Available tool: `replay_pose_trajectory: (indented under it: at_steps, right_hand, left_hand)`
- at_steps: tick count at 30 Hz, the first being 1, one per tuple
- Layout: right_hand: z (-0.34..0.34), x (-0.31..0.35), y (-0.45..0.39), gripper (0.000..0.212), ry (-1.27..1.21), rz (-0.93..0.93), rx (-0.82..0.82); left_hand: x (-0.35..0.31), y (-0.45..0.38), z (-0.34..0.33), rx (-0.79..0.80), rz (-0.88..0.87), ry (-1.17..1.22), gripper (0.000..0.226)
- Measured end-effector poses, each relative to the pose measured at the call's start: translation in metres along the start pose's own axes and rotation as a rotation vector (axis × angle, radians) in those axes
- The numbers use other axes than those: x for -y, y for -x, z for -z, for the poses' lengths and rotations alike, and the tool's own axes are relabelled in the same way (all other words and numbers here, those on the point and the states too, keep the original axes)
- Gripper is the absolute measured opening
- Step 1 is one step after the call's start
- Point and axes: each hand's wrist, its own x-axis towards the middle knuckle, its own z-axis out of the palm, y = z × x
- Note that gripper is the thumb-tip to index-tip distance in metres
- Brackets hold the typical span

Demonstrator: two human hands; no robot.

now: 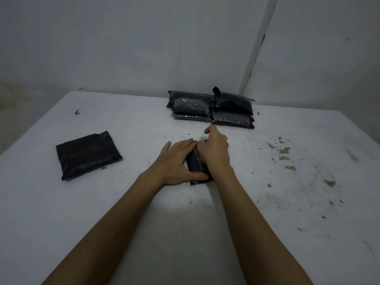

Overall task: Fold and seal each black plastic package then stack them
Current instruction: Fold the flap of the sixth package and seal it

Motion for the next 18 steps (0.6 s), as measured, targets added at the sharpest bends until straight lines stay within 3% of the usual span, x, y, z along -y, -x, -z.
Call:
replay_pose_trajectory:
  at_steps: [8,18]
  right_hand:
    - [0.026,-0.001,0.007,0.047,-0.398,-0.258,0.232]
    - [0.029,-0.024,0.032,0.052,-0.449,-0.132,0.228]
  left_hand:
    - [0.001,0.0,0.001,0.017,-0.002,-0.003,0.127]
    - [0.001,0.0,0.002,0.017,-0.007,-0.016,0.124]
